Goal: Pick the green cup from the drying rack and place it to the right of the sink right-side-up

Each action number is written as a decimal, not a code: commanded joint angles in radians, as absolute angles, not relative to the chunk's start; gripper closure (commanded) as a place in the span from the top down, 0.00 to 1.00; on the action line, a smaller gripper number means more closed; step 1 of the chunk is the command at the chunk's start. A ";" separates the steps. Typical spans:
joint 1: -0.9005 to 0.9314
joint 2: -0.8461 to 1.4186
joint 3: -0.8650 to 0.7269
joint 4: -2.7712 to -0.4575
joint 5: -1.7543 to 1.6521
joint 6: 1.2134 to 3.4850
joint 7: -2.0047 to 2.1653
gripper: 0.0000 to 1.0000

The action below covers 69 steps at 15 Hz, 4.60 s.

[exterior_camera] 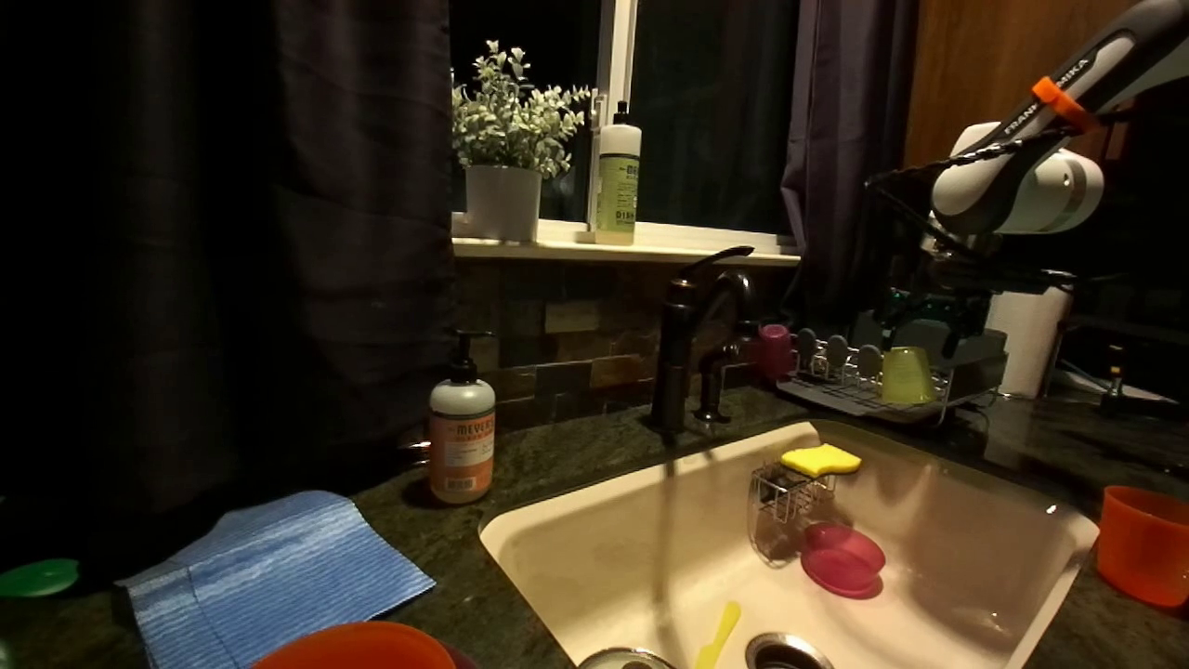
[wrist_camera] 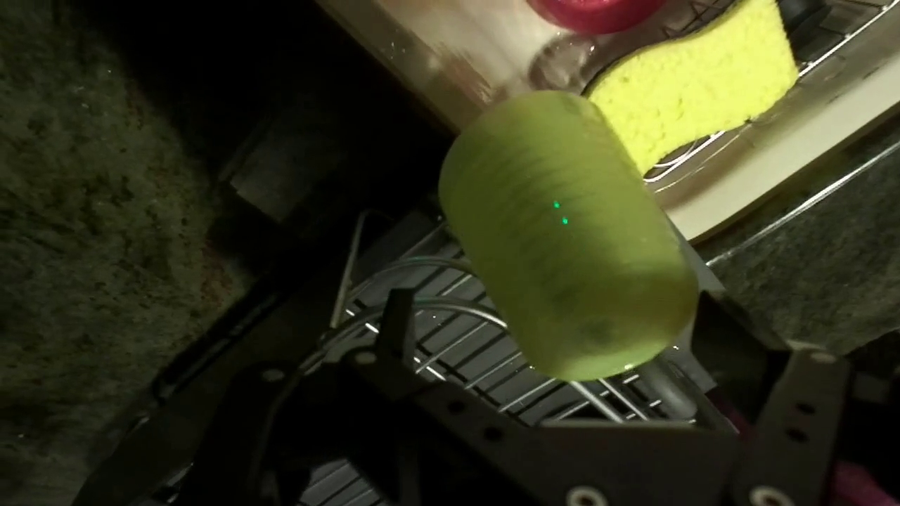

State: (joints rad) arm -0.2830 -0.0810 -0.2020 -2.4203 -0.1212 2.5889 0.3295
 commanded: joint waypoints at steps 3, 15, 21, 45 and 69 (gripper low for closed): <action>-0.268 -0.062 -0.213 -2.402 -0.053 2.578 0.305 0.59; -0.258 -0.038 -0.219 -2.386 -0.017 2.573 0.311 1.00; -0.254 -0.014 -0.223 -2.381 0.002 2.568 0.306 1.00; -0.249 -0.300 -0.160 -2.452 -0.027 2.415 0.419 0.45; -0.554 -0.356 -0.168 -2.703 -0.047 2.590 0.506 0.45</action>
State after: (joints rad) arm -0.5116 -0.4343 -0.1792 -2.7139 -0.0063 2.5533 0.4410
